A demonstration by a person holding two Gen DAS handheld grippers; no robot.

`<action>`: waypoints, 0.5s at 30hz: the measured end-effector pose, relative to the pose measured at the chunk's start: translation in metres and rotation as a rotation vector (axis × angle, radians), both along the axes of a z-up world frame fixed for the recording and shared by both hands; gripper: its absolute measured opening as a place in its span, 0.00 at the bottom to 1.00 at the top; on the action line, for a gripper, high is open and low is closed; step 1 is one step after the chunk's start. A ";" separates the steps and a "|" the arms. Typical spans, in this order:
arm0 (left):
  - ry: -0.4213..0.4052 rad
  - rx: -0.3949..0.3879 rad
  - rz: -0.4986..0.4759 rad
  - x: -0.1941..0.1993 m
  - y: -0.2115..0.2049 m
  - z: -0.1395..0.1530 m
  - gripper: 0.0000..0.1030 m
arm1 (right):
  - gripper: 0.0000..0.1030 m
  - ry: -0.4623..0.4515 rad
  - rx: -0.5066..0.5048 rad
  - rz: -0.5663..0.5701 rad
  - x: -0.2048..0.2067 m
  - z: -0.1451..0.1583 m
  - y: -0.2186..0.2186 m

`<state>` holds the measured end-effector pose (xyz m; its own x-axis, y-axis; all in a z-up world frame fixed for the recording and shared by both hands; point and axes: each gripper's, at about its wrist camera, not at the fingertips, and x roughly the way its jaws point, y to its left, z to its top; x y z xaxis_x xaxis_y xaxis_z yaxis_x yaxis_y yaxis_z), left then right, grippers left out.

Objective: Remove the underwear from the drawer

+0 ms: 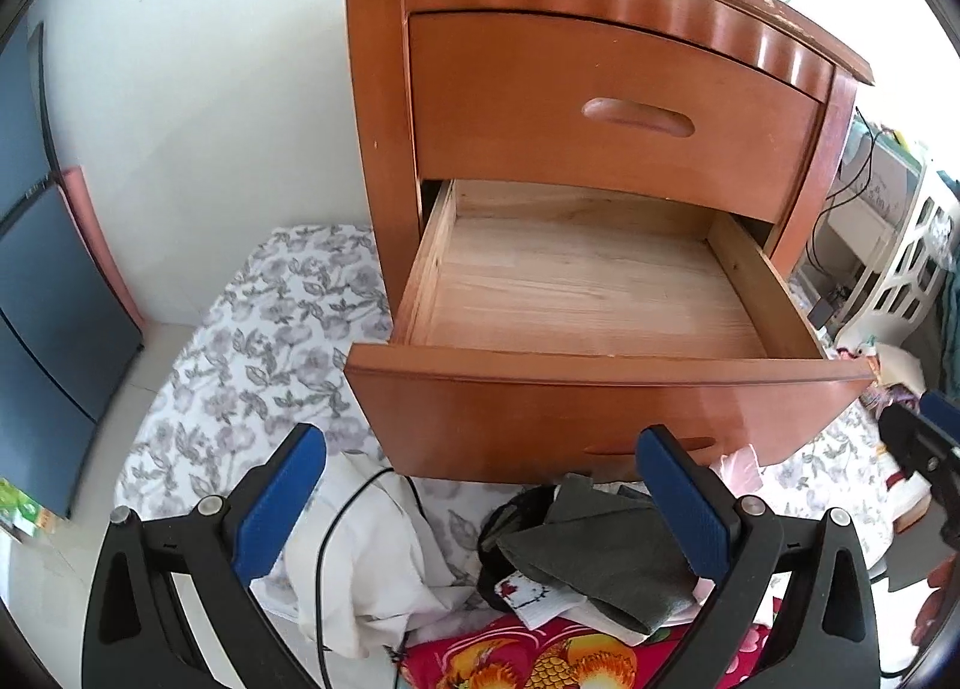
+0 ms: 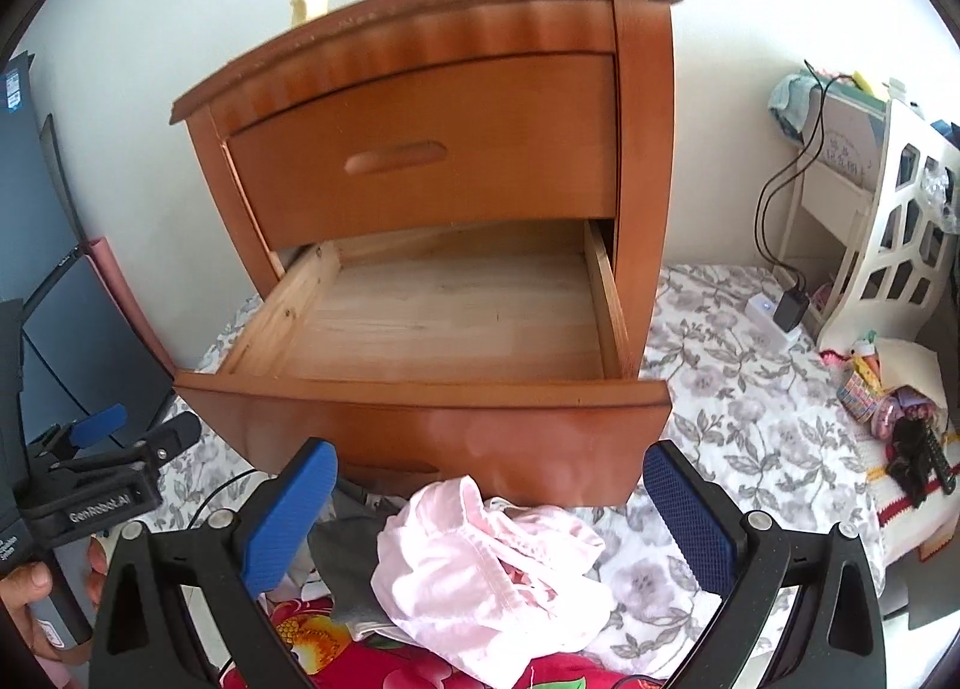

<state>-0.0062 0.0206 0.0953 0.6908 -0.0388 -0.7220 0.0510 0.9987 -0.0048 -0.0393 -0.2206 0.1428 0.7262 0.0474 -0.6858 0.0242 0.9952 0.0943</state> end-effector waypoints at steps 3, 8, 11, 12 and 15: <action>-0.002 -0.006 -0.001 -0.002 -0.001 0.004 1.00 | 1.00 -0.010 -0.005 0.006 -0.003 0.004 0.003; -0.011 0.013 0.008 -0.004 -0.005 0.007 1.00 | 1.00 -0.017 -0.013 0.000 -0.004 0.006 0.005; -0.011 0.012 0.013 -0.004 -0.005 0.006 1.00 | 1.00 -0.019 -0.018 -0.002 -0.004 0.007 0.005; -0.007 0.013 0.015 -0.004 -0.005 0.005 1.00 | 1.00 -0.019 -0.021 -0.005 -0.004 0.007 0.005; -0.006 0.017 0.019 -0.003 -0.004 0.005 1.00 | 1.00 -0.015 -0.022 -0.009 -0.003 0.006 0.004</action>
<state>-0.0093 0.0166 0.0998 0.6954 -0.0132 -0.7185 0.0320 0.9994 0.0127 -0.0424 -0.2166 0.1488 0.7365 0.0254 -0.6760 0.0323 0.9968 0.0727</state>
